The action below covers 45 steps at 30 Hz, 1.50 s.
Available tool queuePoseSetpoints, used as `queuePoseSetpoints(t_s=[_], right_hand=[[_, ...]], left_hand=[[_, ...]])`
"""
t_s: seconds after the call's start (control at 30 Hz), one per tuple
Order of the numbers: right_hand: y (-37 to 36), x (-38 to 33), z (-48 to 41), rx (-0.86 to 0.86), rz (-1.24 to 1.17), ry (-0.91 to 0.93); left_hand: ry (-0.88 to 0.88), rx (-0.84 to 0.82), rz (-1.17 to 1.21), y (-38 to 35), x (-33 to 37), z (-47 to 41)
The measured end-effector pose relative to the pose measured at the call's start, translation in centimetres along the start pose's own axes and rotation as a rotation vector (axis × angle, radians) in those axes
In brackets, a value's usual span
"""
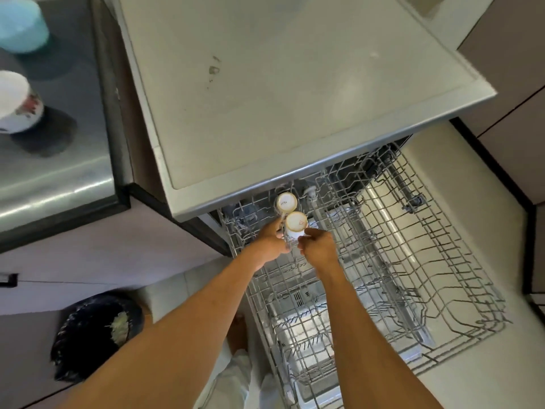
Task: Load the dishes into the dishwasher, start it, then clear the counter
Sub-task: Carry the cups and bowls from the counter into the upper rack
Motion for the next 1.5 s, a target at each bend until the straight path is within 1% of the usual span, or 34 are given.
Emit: queuePoseSetpoints(t_s=[0.07, 0.13, 0.17, 0.2, 0.23, 0.27, 0.37, 0.4, 0.47, 0.5, 0.53, 0.63, 0.8, 0.9, 1.03, 1.2, 1.37, 1.5], right_hand=[[0.6, -2.2, 2.0, -0.007, 0.046, 0.029], [0.6, -4.3, 3.9, -0.058, 0.075, 0.075], [0.5, -5.5, 4.9, -0.083, 0.072, 0.097], [0.3, -6.6, 6.0, -0.101, 0.065, 0.115], [0.0, -7.8, 7.1, -0.117, 0.07, 0.135], [-0.4, -9.0, 8.2, -0.137, 0.07, 0.151], [-2.3, -11.8, 11.3, -0.214, 0.073, 0.221], [-3.3, -13.0, 12.4, -0.232, 0.086, 0.255], [-4.7, -14.1, 13.3, -0.242, 0.109, 0.297], [-5.8, -15.3, 14.3, -0.254, 0.124, 0.321], [-6.9, -16.3, 15.2, -0.272, 0.137, 0.339], [-10.6, -19.2, 17.1, -0.316, 0.154, 0.392], [-18.0, -24.3, 20.3, -0.343, 0.195, 0.489], [-23.0, -27.9, 22.3, -0.357, 0.241, 0.585], [-28.5, -31.5, 24.3, -0.372, 0.243, 0.686], [-33.8, -34.5, 26.4, -0.433, 0.254, 0.734], [-36.8, -37.1, 26.1, -0.379, 0.295, 0.795], [-38.9, -38.4, 24.6, -0.384, 0.298, 0.766]], left_hand=[[-0.032, 0.025, -0.02, 0.7, 0.0, 2.4], [-0.069, 0.055, -0.065, 1.6, 0.0, 5.0], [-0.088, 0.04, -0.058, 2.1, 0.1, 6.6], [-0.166, 0.051, -0.078, 2.6, 0.1, 8.1], [-0.256, 0.11, -0.138, 3.4, -0.2, 9.7], [-0.261, 0.162, -0.134, 4.2, -0.3, 11.4], [-0.202, 0.241, -0.031, 6.5, -2.9, 13.5], [-0.21, 0.293, -0.029, 7.8, -3.8, 14.5], [-0.217, 0.309, 0.003, 9.2, -5.0, 15.8], [-0.23, 0.357, 0.031, 10.5, -5.5, 17.1], [-0.249, 0.416, 0.031, 12.0, -6.5, 17.8], [-0.271, 0.459, 0.057, 16.1, -9.2, 20.0], [-0.312, 0.572, 0.157, 24.7, -13.9, 24.1], [-0.32, 0.624, 0.217, 30.7, -17.1, 26.1], [-0.337, 0.705, 0.302, 36.8, -20.3, 28.4], [-0.351, 0.756, 0.369, 41.9, -23.0, 29.7], [-0.368, 0.763, 0.399, 44.5, -23.2, 29.5], [-0.363, 0.771, 0.378, 46.7, -22.9, 27.9]])
Point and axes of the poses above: each hand's wrist, its own z-axis away from the middle knuckle, its own y-axis out of the back of the hand, x = y × z, the point moved 2 cm from there along -z, towards the middle knuckle, and after that the axes turned 12 degrees about y, right-handed, at the moved point
